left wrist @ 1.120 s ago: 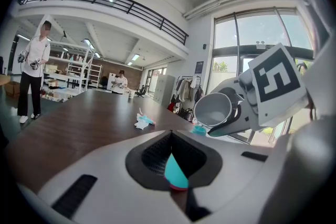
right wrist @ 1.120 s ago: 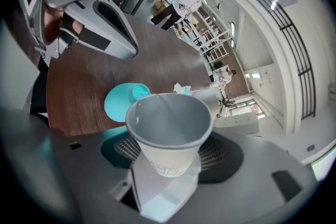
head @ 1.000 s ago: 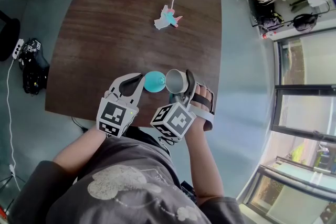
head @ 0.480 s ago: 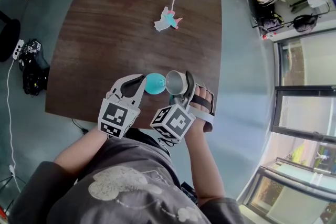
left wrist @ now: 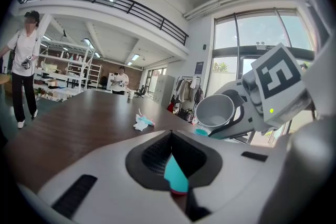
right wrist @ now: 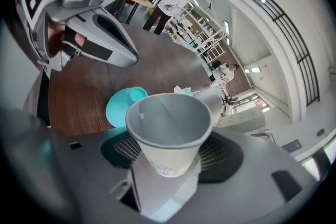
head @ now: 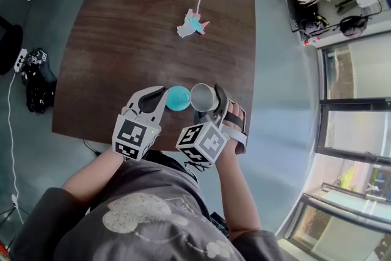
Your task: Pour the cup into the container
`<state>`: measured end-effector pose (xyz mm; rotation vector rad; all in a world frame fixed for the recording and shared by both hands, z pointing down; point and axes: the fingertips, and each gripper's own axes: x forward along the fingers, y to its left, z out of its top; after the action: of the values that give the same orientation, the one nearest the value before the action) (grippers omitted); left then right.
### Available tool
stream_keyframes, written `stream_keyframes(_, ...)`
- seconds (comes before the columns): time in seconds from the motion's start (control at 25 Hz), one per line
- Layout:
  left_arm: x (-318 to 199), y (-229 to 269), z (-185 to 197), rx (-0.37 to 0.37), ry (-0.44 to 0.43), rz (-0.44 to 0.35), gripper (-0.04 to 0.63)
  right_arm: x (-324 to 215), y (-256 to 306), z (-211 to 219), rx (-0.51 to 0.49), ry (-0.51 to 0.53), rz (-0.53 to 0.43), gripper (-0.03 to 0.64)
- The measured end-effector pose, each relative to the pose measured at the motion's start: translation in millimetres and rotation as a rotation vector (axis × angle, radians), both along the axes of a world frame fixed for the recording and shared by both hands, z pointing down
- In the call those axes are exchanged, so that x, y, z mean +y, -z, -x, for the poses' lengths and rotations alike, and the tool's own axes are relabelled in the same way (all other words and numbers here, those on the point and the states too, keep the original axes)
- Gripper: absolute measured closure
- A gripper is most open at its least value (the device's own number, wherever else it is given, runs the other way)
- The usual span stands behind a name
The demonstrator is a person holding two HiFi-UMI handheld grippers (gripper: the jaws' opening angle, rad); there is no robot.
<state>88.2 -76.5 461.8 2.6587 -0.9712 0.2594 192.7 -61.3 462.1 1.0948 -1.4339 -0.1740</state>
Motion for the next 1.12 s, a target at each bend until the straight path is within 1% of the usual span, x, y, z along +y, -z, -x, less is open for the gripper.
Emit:
stream_keyframes(0.2,0.1,0.3,-1.3,-0.011,0.004,-0.006,0.588,0.3,-2.1,1.6,-0.14,-0.024,-0.019,0.324)
stream_keyframes(0.4,1.9,3.7,0.4,-0.016,0.03,-0.025,0.588,6.8,2.3,-1.9,-0.385,-0.1,-0.062,0.324)
stream_keyframes(0.52,1.1,6.4,11.4,-0.031,0.069,-0.043,0.588,16.3,10.9,-8.9,-0.498,-0.126,-0.107,0.324)
stream_keyframes(0.68,-0.2,-0.4,38.4,-0.089,0.154,-0.05,0.588,34.0,17.8,-13.5,-0.597,-0.086,-0.133,0.324)
stream_keyframes(0.84,3.2,-3.2,64.7,-0.122,0.248,-0.058,0.588,51.8,20.9,-7.7,-0.688,-0.061,-0.125,0.324)
stream_keyframes(0.96,9.0,-3.2,81.4,-0.138,0.321,-0.062,0.588,63.1,24.8,5.6,-0.76,-0.025,-0.108,0.324)
stream_keyframes(1.12,14.7,2.2,100.5,-0.137,0.4,-0.075,0.588,72.8,31.0,37.5,-0.842,0.077,-0.073,0.324)
